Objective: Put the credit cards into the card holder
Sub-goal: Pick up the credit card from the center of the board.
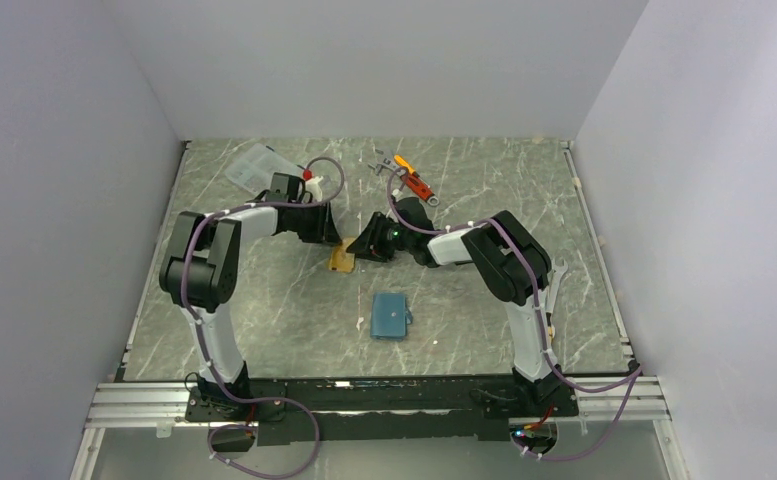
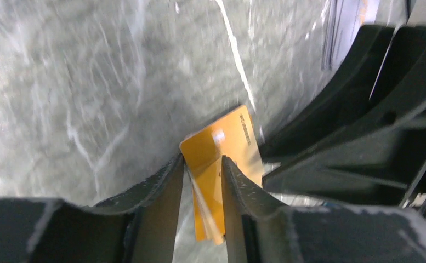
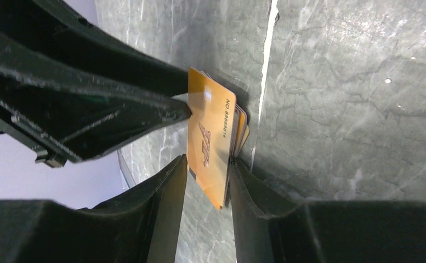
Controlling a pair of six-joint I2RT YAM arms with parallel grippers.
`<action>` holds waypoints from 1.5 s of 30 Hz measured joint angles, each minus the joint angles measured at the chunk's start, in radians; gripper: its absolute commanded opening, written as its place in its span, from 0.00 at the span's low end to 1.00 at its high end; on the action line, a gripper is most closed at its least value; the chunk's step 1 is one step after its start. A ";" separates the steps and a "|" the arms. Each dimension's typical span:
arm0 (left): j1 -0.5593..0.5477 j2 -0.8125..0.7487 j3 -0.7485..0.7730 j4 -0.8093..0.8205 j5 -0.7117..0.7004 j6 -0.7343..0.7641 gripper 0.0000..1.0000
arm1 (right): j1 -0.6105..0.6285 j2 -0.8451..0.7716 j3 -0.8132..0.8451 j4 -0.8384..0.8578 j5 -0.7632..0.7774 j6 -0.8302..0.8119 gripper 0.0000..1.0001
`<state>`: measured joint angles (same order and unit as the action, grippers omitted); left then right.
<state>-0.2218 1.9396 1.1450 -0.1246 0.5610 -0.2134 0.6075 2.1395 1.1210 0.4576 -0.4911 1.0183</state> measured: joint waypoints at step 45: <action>-0.222 -0.229 -0.115 -0.222 -0.485 0.620 0.38 | -0.018 -0.077 -0.092 0.004 0.086 -0.048 0.39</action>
<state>-0.4435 1.7103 1.0302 -0.3462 0.0757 0.4061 0.5896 2.0621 1.0294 0.4614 -0.4049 0.9699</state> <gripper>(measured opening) 0.390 0.385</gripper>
